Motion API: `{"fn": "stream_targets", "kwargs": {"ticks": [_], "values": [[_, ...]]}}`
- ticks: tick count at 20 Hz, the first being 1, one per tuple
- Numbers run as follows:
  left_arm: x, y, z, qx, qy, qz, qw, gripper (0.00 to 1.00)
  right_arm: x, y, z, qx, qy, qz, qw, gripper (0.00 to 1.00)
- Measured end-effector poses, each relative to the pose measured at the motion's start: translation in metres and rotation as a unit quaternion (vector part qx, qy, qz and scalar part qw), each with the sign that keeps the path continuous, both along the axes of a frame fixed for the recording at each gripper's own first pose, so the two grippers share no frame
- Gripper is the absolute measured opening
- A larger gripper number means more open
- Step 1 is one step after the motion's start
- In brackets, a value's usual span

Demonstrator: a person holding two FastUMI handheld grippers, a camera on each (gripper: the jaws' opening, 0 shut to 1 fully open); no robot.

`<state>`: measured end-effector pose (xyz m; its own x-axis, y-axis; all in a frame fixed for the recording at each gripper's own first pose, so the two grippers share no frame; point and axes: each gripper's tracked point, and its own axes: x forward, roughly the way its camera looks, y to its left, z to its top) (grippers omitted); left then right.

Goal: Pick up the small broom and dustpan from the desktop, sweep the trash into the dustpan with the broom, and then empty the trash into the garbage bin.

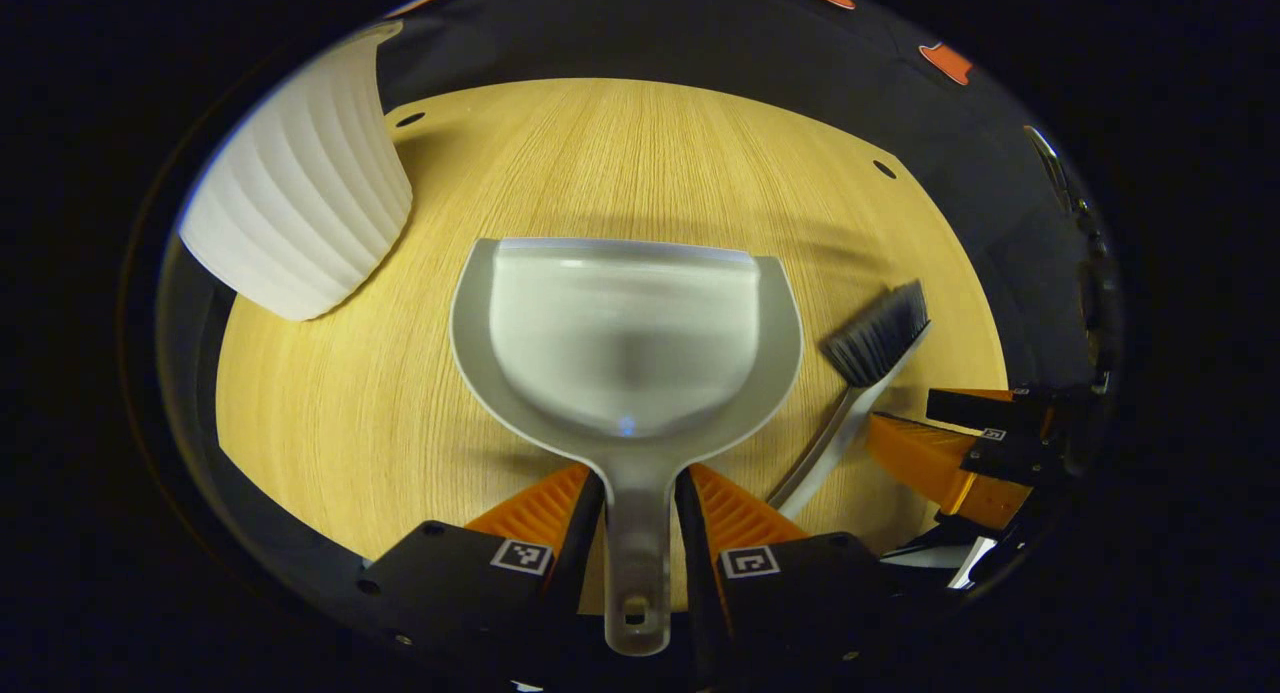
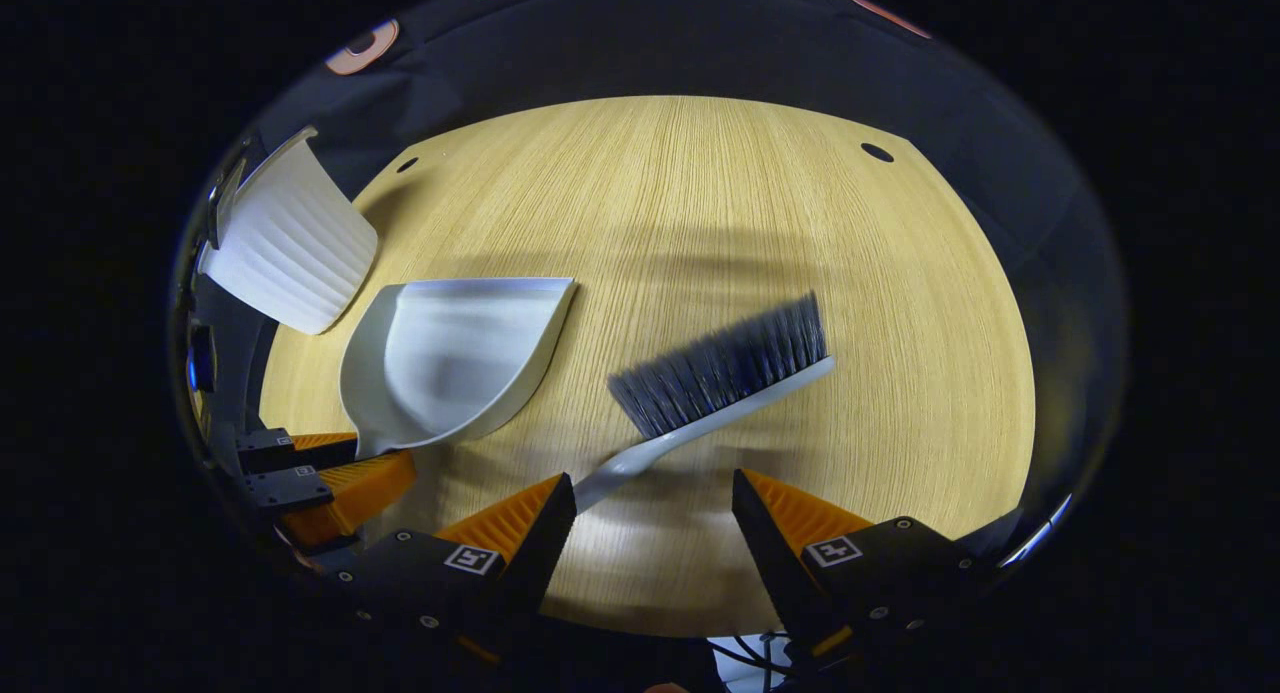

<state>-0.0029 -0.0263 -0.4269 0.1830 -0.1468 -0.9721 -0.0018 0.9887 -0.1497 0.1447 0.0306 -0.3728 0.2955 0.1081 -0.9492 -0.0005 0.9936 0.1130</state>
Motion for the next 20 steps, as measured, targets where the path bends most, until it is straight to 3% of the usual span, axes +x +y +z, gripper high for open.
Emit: {"fn": "stream_targets", "kwargs": {"ticks": [4,5,7,12,16,20], "values": [[0.009,0.008,0.025,-0.007,-0.038,0.001,0.999,0.6,0.008,-0.008,0.019,-0.001,-0.027,-0.023,0.999,0.95],[0.018,0.011,0.035,-0.001,-0.06,0.001,0.998,0.71,0.012,-0.01,0.027,-0.002,-0.039,-0.032,0.999,0.95],[0.039,0.013,0.057,0.012,-0.106,-0.001,0.994,0.82,0.023,-0.018,0.047,-0.01,-0.075,-0.047,0.996,0.95],[0.087,0.023,0.09,0.019,-0.216,0.02,0.976,0.81,0.059,-0.035,0.112,-0.038,-0.195,-0.066,0.978,0.95],[0.104,0.051,0.123,0.029,-0.309,0.039,0.95,0.81,0.087,-0.037,0.176,-0.04,-0.307,-0.072,0.948,0.95],[0.111,0.08,0.149,0.047,-0.416,0.051,0.907,0.81,0.104,-0.05,0.244,-0.07,-0.435,-0.07,0.895,0.94]]}}
